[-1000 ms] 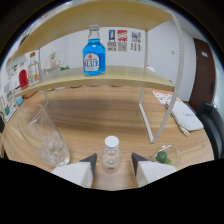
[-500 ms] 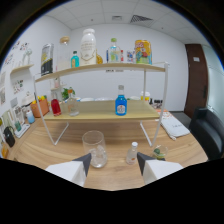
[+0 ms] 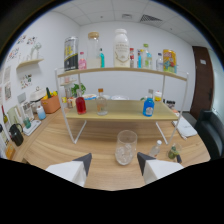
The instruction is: Make me a cup of Mojito.
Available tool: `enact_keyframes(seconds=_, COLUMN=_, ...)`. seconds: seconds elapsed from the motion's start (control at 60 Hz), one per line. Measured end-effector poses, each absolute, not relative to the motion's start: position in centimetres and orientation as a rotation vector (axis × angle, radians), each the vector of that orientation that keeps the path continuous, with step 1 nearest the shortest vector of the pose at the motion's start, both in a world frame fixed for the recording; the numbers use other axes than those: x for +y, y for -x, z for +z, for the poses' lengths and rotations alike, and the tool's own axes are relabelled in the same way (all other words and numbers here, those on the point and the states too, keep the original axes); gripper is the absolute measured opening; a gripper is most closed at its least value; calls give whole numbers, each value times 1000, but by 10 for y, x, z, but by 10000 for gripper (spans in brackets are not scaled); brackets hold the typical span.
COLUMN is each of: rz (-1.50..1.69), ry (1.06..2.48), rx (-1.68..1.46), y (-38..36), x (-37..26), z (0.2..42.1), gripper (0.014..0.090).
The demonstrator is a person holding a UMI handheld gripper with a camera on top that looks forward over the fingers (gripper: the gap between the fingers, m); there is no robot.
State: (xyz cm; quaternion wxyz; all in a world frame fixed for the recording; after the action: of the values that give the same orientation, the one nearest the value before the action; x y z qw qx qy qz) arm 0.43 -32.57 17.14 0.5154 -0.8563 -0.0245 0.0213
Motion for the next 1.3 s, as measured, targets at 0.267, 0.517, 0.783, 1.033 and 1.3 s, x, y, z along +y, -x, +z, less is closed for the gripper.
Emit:
enact_keyframes(seconds=0.267, rz=82, ry=1946, rx=-85, y=75, x=-285, z=302, gripper=856)
enact_keyframes(seconds=0.517, rz=141, ry=1814, rx=-38, y=144, x=-219, z=388, gripper=856)
enact_keyframes(seconds=0.783, rz=64, ry=1733, rx=-8, y=166, x=-136, z=417, gripper=855)
enact_keyframes(seconds=1.033, rz=7, ry=1759, rx=34, y=160, x=-91, z=406, gripper=674)
enact_keyframes(seconds=1.3, rz=33, ry=1751, rx=2, y=161, x=-89, z=406, gripper=522)
